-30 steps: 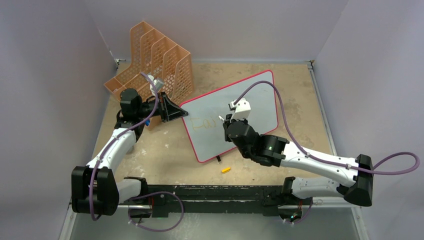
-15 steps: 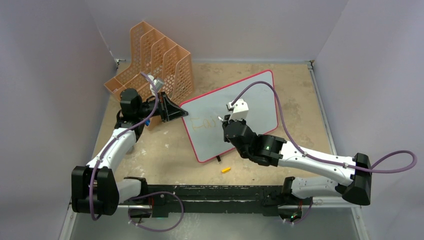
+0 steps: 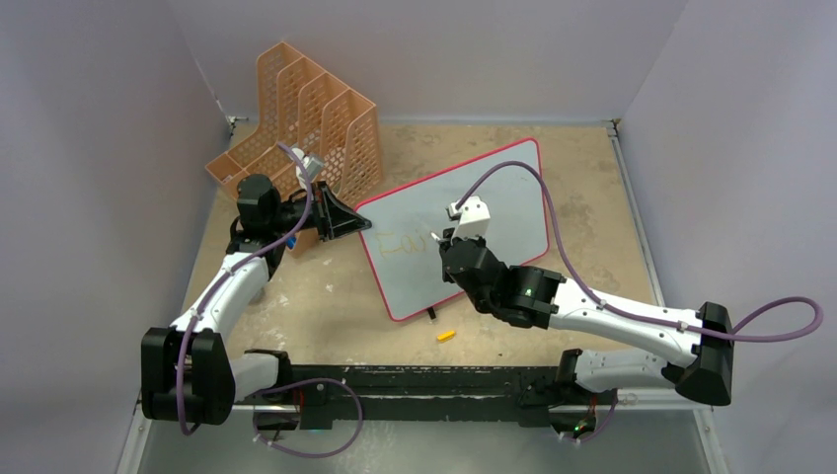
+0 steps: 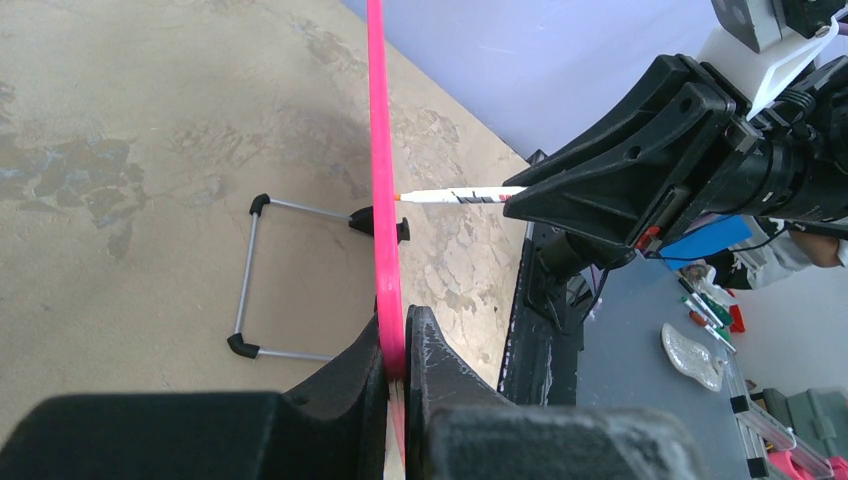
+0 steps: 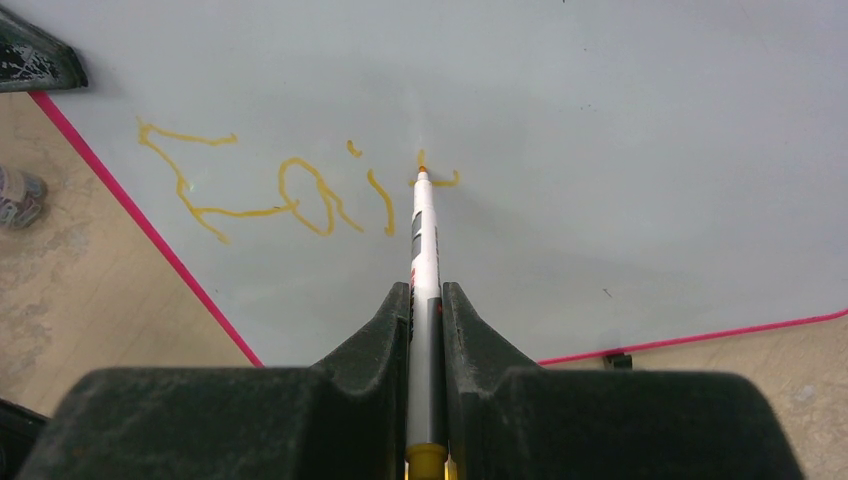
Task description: Write a sentence on the whiteboard
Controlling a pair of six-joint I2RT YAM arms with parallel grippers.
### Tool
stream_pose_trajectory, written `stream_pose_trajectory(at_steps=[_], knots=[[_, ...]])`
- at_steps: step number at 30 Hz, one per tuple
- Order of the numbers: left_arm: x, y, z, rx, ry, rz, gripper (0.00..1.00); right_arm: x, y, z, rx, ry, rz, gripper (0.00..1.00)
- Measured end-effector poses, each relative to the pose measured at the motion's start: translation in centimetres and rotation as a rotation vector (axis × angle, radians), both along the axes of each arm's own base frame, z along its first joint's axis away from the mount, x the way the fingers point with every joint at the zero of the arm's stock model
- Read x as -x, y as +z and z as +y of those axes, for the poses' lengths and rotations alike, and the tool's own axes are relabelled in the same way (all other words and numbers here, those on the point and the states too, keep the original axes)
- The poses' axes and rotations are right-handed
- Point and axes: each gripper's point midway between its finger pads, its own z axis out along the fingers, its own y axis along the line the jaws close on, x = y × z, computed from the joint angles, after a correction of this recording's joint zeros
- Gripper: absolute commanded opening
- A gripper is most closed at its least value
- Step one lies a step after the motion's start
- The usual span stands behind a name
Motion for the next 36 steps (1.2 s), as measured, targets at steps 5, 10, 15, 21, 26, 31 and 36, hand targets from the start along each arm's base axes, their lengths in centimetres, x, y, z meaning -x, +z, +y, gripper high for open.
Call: stream_pose_trajectory(at_steps=[5,10,15,21,26,31,36], knots=[[0.0,0.0,0.0,0.000,0.000,0.000,0.00,0.3,-0.3,0.1,0.005,0.015,0.015,0.00],[0.0,0.0,0.0,0.000,0.000,0.000,0.00,0.6,-0.7,0.1,0.013,0.027,0.033,0.00],[0.0,0.0,0.0,0.000,0.000,0.000,0.00,0.8,-1.1,0.0,0.023,0.032,0.047,0.00],[0.0,0.0,0.0,0.000,0.000,0.000,0.00,0.9,-1.5,-0.2,0.027,0.029,0.059,0.00],[0.0,0.0,0.0,0.000,0.000,0.000,0.00,1.2,-1.9,-0.4,0.037,0.029,0.076,0.00],[0.0,0.0,0.0,0.000,0.000,0.000,0.00,1.4,-2.4,-0.6,0.052,0.031,0.094,0.00],[0.0,0.0,0.0,0.000,0.000,0.000,0.00,1.5,-2.6,-0.8,0.053,0.021,0.101,0.00]])
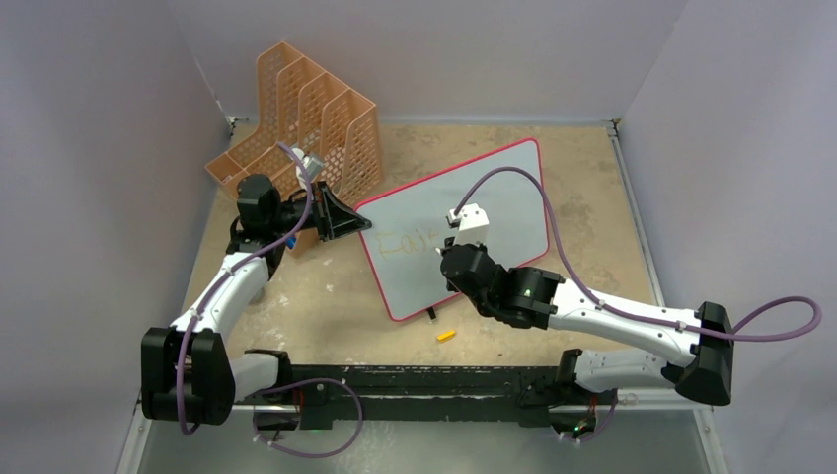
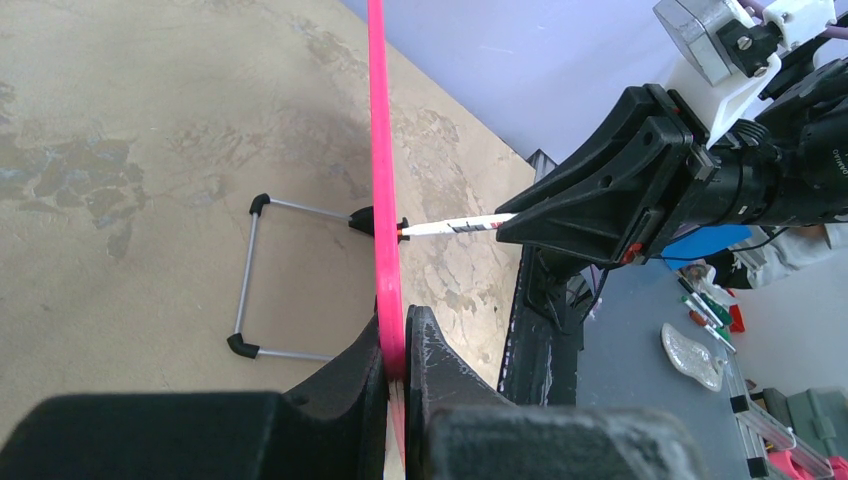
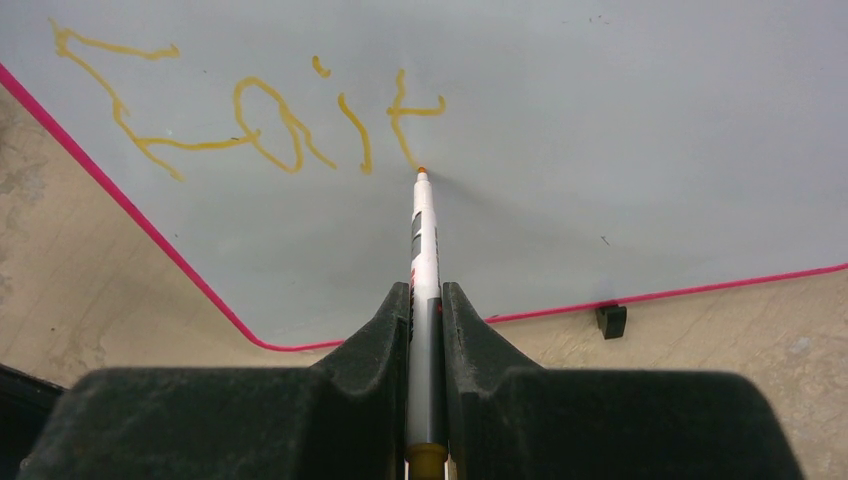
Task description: Write a sentence on the whiteboard
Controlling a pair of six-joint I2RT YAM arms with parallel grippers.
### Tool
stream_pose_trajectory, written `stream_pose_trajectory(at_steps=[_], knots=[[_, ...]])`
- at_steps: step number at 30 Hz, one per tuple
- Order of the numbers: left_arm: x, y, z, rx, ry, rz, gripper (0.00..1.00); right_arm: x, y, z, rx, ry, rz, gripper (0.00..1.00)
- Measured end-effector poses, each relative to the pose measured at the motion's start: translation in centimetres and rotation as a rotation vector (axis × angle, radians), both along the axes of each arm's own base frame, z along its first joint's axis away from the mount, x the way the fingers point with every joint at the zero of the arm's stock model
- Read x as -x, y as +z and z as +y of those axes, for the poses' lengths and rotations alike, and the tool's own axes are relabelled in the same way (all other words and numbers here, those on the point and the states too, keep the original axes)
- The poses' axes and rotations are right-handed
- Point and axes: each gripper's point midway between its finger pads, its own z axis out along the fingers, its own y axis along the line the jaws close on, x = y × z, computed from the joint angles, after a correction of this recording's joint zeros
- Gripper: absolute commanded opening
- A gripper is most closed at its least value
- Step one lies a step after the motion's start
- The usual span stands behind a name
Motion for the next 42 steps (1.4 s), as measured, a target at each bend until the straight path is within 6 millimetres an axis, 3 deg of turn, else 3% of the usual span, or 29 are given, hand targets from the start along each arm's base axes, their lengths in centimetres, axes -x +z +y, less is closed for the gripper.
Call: stream_pose_trajectory(at_steps=[12,23,32,42], knots=[[0.0,0.0,0.0,0.000,0.000,0.000,0.00,-0.3,0.2,-0.7,0.003,-0.038,-0.015,0.00],[0.0,0.0,0.0,-0.002,-0.001,-0.003,0.00,-0.7,2.3,-0.8,-0.048,-0.037,-0.067,0.00],[0.0,0.0,0.0,-0.002,-0.001,-0.002,0.00,-2.3,3.2,-1.6,-0.041,-0.074,-0.115,0.00],[0.0,0.0,0.0,-0.002,-0.001,-0.002,0.00,-3.2,4.8,-1.0,-0.068,-0.068,-0.165,0.00]])
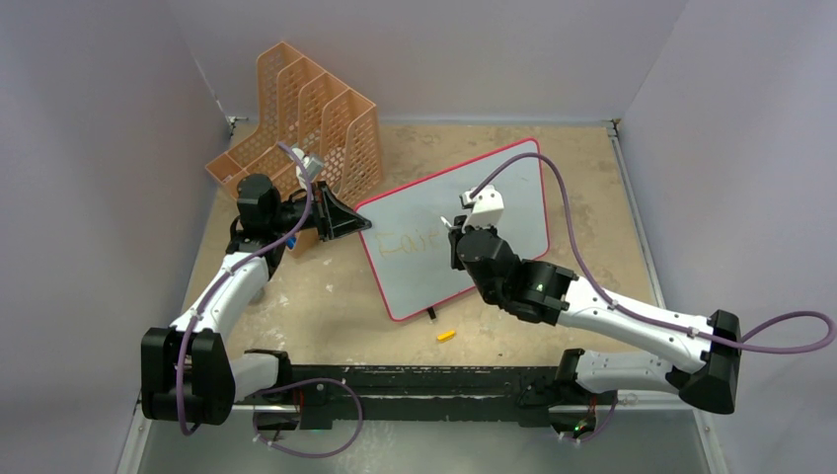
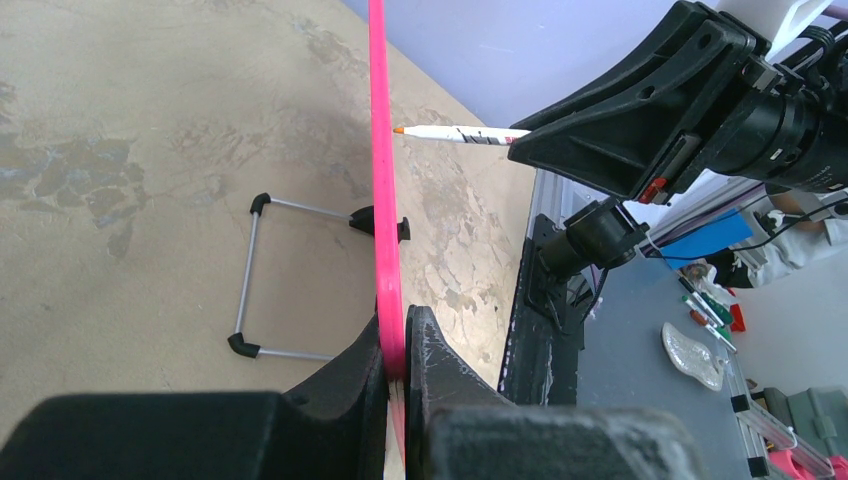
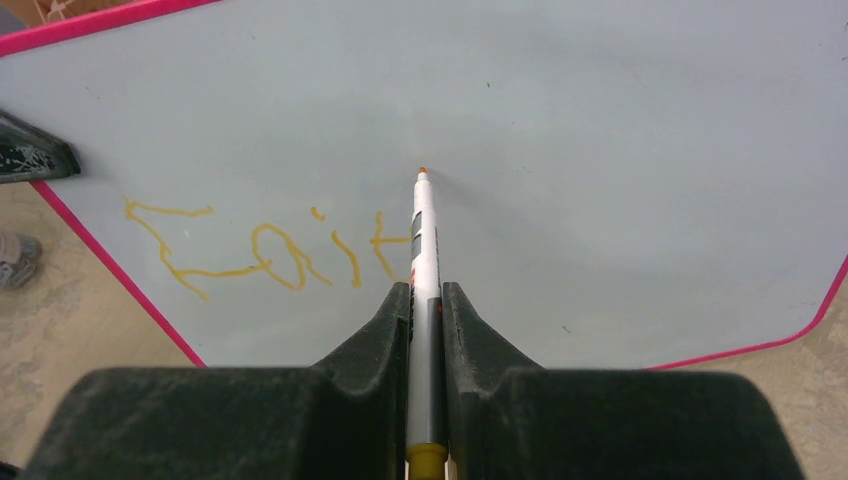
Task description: Write a sentence on the whiteboard
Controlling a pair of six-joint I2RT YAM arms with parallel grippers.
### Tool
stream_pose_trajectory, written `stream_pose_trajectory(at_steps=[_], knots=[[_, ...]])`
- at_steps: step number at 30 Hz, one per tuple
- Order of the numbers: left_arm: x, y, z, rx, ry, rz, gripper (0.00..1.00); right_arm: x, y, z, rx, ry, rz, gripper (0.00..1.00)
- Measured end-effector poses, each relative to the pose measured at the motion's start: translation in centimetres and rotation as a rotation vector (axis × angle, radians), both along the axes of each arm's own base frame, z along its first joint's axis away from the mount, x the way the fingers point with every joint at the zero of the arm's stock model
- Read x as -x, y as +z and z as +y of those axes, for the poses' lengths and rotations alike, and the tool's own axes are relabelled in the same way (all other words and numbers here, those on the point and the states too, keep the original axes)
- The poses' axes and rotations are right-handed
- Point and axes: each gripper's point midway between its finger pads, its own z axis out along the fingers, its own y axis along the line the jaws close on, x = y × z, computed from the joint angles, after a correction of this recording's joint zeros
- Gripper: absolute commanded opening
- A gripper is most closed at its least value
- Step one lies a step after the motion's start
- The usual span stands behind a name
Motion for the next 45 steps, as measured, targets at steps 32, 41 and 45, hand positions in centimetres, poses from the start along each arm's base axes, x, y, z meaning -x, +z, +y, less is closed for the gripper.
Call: stream_pose_trajectory(at_steps=[32,41,45], knots=[[-0.2,-0.2,0.1,-0.003,0.015,0.011,0.00,0.3,-2.0,0.2,0.046,0.026,0.066,0.00],[-0.3,-0.2,0.1,-0.003,0.015,0.011,0.00,1.1,-3.0,0.1,0.054,0.044,0.120,0.00],[-0.3,-0.2,0.1,-0.003,0.015,0.011,0.00,1.5,-3.5,0.1,0.059,0.054,0.144,0.00]])
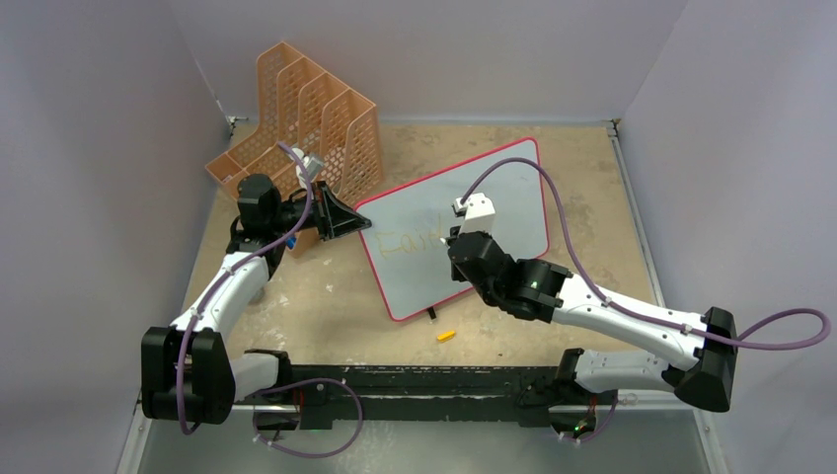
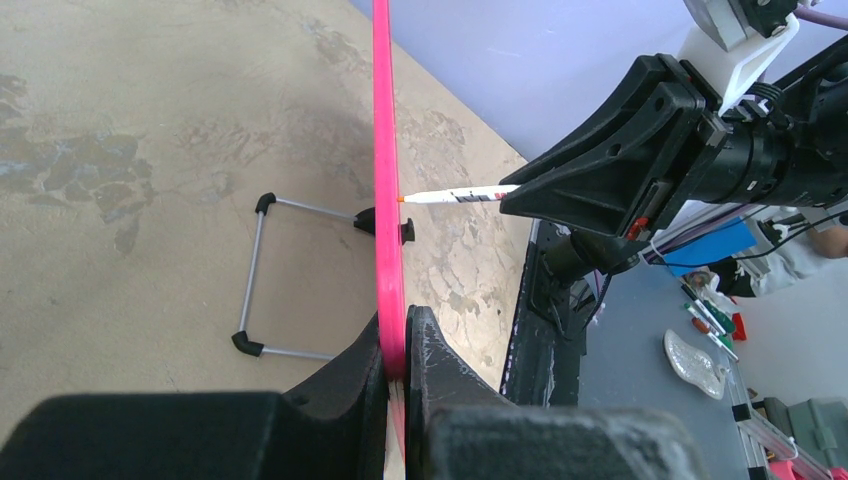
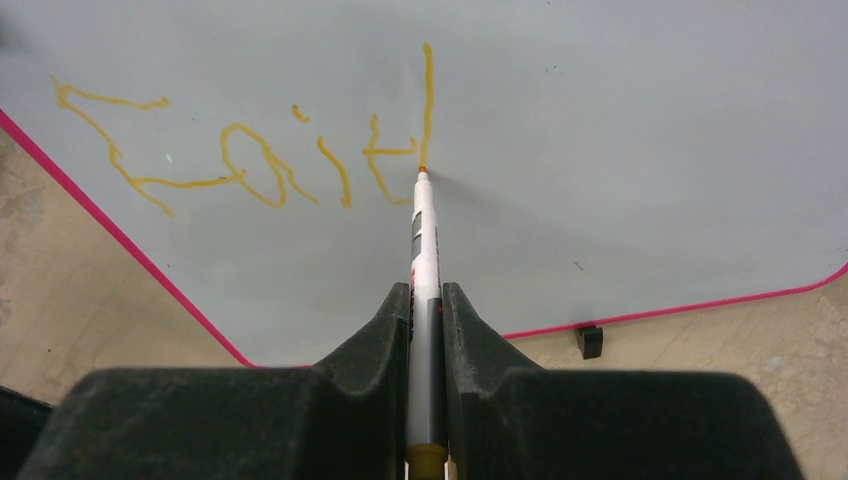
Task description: Write a sentence on the whiteboard
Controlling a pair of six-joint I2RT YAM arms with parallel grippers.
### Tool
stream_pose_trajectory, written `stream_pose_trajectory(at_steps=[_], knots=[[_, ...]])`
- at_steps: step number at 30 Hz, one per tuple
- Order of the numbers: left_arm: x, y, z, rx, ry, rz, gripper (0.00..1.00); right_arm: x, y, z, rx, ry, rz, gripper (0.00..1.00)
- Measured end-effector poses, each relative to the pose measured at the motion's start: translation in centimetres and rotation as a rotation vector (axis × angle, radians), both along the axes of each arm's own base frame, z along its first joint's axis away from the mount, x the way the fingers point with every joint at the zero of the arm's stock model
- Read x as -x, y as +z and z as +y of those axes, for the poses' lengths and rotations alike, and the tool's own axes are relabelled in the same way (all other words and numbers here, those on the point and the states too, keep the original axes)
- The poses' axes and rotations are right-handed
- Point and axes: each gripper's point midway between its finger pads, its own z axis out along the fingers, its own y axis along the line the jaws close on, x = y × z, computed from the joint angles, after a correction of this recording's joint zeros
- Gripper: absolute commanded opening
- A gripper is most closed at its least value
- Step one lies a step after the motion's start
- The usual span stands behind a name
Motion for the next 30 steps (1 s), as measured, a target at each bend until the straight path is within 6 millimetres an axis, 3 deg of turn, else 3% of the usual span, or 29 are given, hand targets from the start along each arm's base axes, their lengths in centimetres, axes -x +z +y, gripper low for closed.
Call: stream_pose_trajectory(at_steps=[30], knots=[[0.03,0.03,0.02,0.000,-0.003,-0.002,0.00,0.46,0.10,-0.08,-0.011,0.017,0.016,0.00]])
